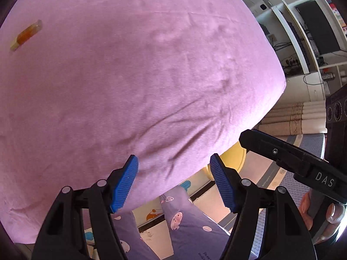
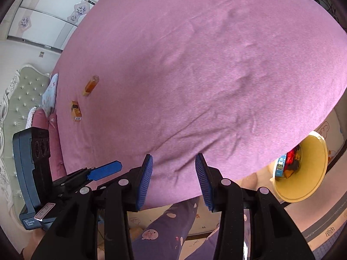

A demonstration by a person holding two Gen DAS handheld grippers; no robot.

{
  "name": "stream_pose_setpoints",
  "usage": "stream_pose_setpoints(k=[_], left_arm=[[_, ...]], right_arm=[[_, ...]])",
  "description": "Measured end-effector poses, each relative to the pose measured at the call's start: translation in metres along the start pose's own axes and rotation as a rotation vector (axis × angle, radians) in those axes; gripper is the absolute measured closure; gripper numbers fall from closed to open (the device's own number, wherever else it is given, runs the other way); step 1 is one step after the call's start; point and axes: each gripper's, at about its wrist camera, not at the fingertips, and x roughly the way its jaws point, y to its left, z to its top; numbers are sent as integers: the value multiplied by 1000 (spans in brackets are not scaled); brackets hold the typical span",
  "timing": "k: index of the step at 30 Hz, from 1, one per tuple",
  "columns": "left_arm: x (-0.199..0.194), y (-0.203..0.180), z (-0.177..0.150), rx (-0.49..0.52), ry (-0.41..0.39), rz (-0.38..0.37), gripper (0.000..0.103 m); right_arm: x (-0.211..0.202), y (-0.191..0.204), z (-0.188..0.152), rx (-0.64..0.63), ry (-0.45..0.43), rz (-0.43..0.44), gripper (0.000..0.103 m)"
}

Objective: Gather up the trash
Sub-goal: 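Swing both open tools back over the bed, then grasp the gold L'Oreal box with the left tool while the right grasps the amber bottle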

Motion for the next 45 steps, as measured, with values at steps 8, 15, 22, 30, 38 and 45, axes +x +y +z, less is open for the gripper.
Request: stream_pose_setpoints(k=[8,15,22,30,38,45], left_arm=[[-60,131,-10,-108,-83,45,34],[-102,230,-6,-233,-156,84,33],[-112,282,18,-339,-188,93,32],[-101,312,59,-412,-182,90,32],[-97,359,92,-501,-183,106,31],[-96,403,109,-570,-186,128,31]], right_arm=[[69,125,12,-128,42,9,62],[117,219,35,-281,97,9,62],[149,283,82,-440,115,-7,62],[190,322,136,-569,162,-45,62],[246,352,190,-716,204,-136,62],[302,379,218,-842,266,-183,58]])
